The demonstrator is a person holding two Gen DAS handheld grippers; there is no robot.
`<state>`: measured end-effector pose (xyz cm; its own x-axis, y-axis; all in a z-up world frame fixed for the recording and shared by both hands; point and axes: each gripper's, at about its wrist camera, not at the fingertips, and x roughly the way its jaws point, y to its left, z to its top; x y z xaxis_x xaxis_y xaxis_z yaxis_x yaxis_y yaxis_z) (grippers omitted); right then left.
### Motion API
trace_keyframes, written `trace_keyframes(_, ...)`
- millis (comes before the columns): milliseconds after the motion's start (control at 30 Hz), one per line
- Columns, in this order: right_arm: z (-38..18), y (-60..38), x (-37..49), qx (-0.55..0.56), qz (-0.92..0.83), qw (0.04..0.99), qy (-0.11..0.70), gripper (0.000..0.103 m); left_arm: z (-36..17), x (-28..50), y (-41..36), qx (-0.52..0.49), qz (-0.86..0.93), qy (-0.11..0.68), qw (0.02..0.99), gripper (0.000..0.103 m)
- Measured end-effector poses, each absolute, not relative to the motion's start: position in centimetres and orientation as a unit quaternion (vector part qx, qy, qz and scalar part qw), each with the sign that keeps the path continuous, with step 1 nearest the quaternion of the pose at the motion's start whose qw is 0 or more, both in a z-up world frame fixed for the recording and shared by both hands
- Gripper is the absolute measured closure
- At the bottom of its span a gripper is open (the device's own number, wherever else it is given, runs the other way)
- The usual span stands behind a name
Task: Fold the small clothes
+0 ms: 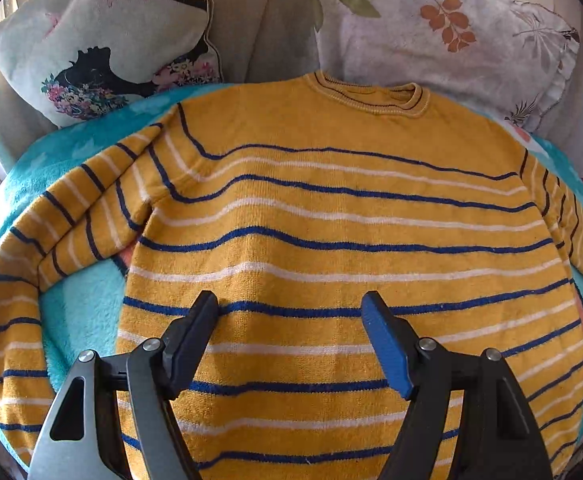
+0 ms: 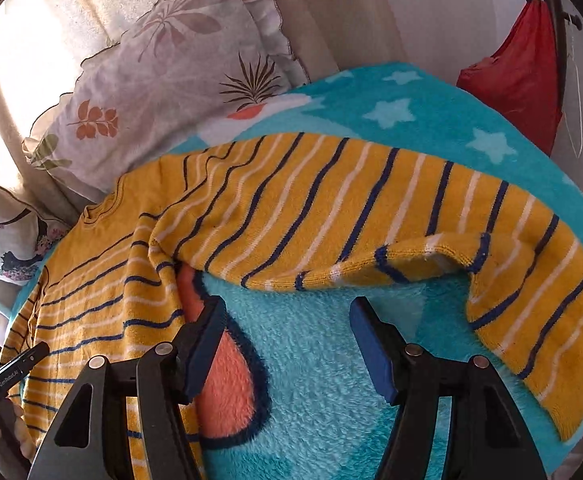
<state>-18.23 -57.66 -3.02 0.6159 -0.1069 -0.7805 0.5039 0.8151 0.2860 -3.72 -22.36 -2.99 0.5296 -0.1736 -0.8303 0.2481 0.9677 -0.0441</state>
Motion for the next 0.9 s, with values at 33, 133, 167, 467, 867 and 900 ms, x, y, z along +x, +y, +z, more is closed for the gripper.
trace_keyframes(33, -3.1, -57.5, -18.1, 0.245, -0.178, 0.865, 0.4, 0.03, -3.3, -3.6, -22.4, 0.04, -0.119, 0.472, 0.873, 0.03)
trace_keyframes(133, -3.2, -57.4, -17.6, 0.238, -0.179, 0.869, 0.396, 0.026, -3.8, -3.7, -22.5, 0.043, -0.114, 0.467, 0.876, 0.026)
trace_keyframes(167, -3.3, -57.4, -17.5, 0.238, -0.18, 0.869, 0.396, 0.026, -3.9, -3.7, -22.6, 0.044, -0.113, 0.466, 0.877, 0.023)
trace_keyframes(467, -3.9, -56.4, -16.2, 0.208, -0.182, 0.874, 0.4, 0.01, -4.8, -3.2, -22.6, 0.036, -0.107, 0.455, 0.883, 0.004)
trace_keyframes(867, -4.3, -55.5, -15.2, 0.176, -0.177, 0.873, 0.418, 0.001, -4.9, -3.1, -22.7, 0.041, -0.112, 0.455, 0.883, 0.0)
trace_keyframes(900, -4.3, -55.5, -15.2, 0.176, -0.177, 0.873, 0.418, 0.001, -4.9, -3.1, -22.7, 0.041, -0.112, 0.455, 0.883, 0.0)
